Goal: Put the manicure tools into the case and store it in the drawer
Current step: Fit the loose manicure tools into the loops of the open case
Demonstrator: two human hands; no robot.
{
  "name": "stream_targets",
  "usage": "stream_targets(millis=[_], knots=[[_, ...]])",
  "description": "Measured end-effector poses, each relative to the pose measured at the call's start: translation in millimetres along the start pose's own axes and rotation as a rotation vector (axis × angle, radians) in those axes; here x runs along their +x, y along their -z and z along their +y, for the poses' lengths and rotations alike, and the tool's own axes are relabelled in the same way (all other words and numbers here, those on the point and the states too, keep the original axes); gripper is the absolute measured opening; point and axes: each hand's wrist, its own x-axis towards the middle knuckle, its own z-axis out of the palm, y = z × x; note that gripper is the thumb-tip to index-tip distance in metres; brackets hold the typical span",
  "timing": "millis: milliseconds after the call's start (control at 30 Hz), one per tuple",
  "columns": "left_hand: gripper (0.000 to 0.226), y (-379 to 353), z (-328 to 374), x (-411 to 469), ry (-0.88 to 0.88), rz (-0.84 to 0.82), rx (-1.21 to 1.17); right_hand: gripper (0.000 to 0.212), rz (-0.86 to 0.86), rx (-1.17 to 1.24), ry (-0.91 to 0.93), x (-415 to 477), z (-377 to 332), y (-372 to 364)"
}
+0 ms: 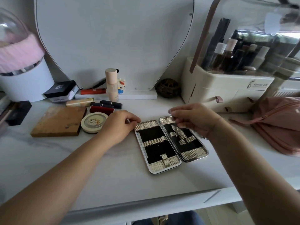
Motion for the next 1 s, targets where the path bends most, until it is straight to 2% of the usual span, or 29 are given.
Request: stream_targets(millis=[200, 500, 667, 833, 1000], knots=[[0.017, 2, 3, -1, -0.001, -0.003, 0.015, 0.004, -0.089, -0.128, -0.052, 23, 1, -41], [0.017, 4, 6, -2, -0.006, -0.013, 0.015, 0.012, -0.129, -0.275, -0.093, 36, -1, -51], [0.017, 4, 7, -3, 0.002, -0.020, 0.015, 0.015, -0.127, -0.436, -0.072, 36, 4, -51], [0.017, 4, 9, -3, 0.006, -0.037, 0.004, 0.027, -0.121, -0.730, -0.013, 35, 3, -45], [0.015, 4, 9, -3, 0.024, -0.050, -0.006, 0.031, -0.156, -0.875, 0.017, 32, 0, -45]])
